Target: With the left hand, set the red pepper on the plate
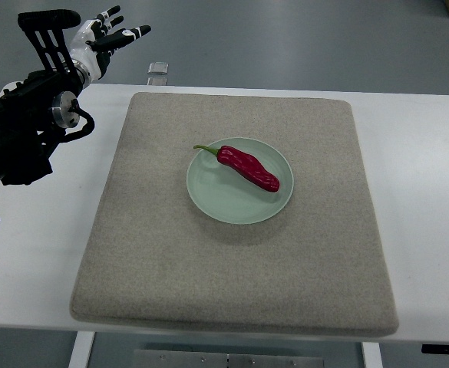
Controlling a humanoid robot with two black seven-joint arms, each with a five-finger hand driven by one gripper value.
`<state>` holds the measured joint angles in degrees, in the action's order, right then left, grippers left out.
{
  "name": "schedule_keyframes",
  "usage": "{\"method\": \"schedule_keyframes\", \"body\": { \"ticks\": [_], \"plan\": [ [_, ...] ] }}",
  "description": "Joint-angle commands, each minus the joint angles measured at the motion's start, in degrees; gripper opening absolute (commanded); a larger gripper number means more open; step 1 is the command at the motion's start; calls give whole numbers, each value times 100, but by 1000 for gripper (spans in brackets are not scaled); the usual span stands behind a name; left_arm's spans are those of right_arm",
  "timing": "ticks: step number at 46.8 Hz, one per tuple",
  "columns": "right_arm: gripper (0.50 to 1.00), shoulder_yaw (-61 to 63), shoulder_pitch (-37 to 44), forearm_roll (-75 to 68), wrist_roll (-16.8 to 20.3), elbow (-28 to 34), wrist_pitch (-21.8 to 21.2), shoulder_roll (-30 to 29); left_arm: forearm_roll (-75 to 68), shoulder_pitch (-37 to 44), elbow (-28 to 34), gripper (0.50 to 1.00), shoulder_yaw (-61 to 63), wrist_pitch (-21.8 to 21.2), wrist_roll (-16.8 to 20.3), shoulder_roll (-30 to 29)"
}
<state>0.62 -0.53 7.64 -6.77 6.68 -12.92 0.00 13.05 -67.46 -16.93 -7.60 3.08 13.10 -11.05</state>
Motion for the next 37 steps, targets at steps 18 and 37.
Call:
{"method": "schedule_keyframes", "body": {
  "ticks": [18,37],
  "plan": [
    [928,0,0,0,0,0,0,0,936,93,-3,971,-13,1345,158,120],
    [928,0,0,0,0,0,0,0,866,304,23,973,-93,1327,263,226]
  ]
}}
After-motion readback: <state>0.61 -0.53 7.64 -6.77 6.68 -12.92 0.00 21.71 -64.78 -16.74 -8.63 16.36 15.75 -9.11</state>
